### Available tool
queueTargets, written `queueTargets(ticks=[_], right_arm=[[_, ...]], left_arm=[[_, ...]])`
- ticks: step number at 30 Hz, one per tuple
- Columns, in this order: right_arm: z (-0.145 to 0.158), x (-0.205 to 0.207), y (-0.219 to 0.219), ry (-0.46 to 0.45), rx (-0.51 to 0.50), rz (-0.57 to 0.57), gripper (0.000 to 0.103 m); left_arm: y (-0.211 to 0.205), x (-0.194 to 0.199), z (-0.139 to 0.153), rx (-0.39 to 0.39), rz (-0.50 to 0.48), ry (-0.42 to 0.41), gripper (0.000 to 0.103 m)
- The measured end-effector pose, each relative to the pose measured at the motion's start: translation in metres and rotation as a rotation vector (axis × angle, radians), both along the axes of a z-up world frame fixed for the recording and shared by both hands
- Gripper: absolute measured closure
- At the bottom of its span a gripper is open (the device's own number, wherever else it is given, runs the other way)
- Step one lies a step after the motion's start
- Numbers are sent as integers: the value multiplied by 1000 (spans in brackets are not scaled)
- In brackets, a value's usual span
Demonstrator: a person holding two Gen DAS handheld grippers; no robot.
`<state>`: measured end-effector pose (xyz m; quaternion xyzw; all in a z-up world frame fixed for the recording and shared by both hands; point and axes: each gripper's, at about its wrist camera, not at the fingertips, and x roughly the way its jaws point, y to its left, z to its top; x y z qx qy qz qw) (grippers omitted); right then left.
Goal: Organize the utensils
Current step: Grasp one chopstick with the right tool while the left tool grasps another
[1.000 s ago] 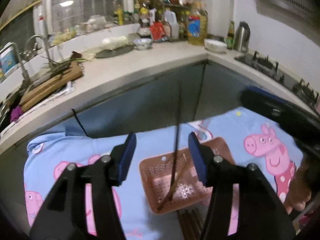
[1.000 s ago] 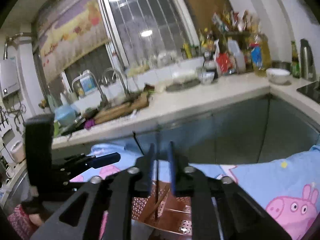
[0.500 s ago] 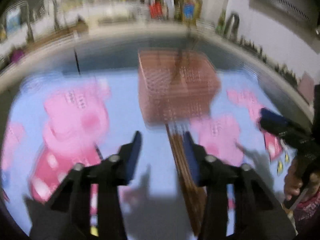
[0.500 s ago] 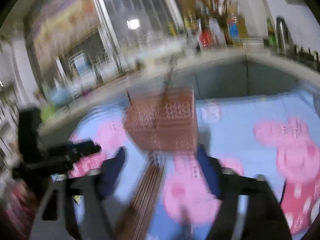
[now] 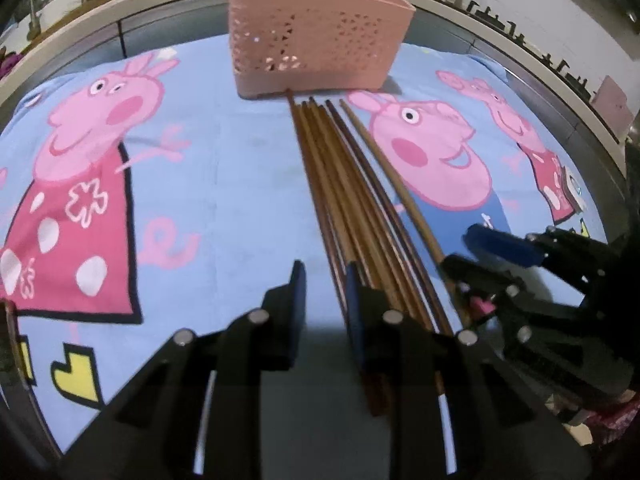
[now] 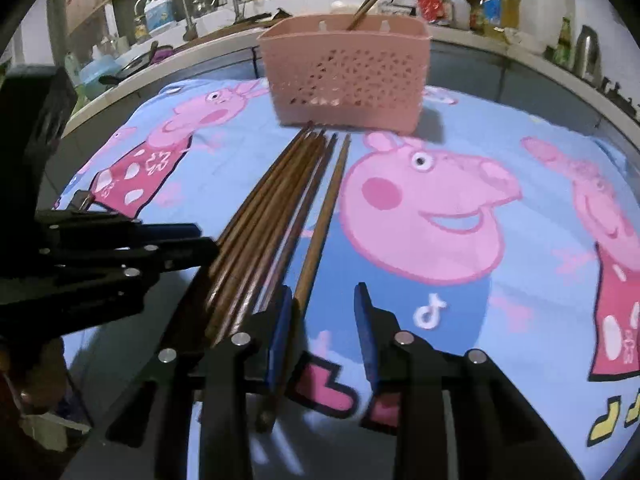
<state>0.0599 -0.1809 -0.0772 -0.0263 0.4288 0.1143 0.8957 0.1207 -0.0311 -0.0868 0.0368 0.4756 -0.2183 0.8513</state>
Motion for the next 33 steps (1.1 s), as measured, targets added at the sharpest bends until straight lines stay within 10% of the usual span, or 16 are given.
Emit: queueTargets(ticks=[11, 19, 33], right_arm=[[-10, -1, 0, 8, -29, 10, 103], [-7, 6, -21, 29, -10, -40, 103], [-2, 116, 11, 49, -72, 74, 103]], left_arm=[[-12, -2, -2, 144, 33, -78, 96], [15, -6, -1, 100, 52, -16, 97], [-28, 93, 5, 173, -21, -54, 96]])
